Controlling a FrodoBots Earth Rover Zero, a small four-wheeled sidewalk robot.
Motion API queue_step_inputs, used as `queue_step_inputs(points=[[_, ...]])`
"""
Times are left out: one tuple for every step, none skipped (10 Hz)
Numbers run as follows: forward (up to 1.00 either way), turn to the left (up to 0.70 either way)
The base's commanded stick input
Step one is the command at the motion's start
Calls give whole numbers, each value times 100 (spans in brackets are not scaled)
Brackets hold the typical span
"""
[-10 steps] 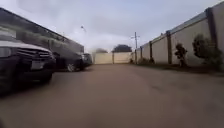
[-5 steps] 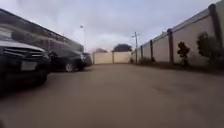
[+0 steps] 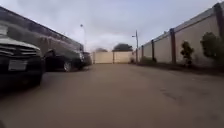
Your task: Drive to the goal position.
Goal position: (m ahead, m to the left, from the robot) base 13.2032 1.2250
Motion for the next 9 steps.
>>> queue_step_inputs(points=[[50,0],[50,0],[50,0],[50,0],[50,0],[50,0],[50,0],[50,0],[50,0]])
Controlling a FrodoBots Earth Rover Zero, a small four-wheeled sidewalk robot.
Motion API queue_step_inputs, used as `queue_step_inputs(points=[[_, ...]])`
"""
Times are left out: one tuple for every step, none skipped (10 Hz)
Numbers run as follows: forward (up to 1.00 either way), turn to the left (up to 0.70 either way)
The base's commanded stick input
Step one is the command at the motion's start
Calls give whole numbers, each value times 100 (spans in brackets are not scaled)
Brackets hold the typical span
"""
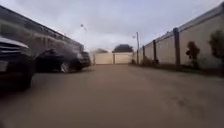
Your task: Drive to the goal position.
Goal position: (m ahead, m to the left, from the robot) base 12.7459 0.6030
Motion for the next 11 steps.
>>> queue_step_inputs(points=[[50,0],[50,0],[50,0],[50,0],[50,0],[50,0],[50,0],[50,0],[50,0],[50,0],[50,0]])
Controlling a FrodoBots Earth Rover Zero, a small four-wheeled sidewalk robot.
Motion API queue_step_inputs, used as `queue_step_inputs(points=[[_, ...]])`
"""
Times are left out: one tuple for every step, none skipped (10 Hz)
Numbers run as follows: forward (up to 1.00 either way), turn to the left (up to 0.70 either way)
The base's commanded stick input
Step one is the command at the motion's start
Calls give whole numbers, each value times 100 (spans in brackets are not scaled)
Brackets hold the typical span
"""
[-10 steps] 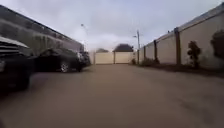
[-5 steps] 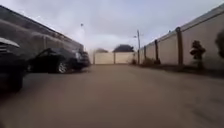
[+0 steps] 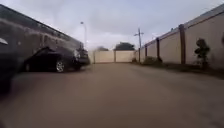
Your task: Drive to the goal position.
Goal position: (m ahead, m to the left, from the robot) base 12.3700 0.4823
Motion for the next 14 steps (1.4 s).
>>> queue_step_inputs(points=[[50,0],[50,0],[50,0],[50,0],[50,0],[50,0],[50,0],[50,0],[50,0],[50,0],[50,0],[50,0],[50,0],[50,0]])
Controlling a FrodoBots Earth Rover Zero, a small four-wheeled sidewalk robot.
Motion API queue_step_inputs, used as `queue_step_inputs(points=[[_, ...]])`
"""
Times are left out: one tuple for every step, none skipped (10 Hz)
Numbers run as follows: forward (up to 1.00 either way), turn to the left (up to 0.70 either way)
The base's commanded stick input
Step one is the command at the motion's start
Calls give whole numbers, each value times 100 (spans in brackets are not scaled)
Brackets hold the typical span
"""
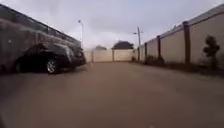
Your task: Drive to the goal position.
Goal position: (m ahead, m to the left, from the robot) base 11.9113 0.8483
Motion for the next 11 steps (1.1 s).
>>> queue_step_inputs(points=[[50,0],[50,0],[50,0],[50,0],[50,0],[50,0],[50,0],[50,0],[50,0],[50,0],[50,0]])
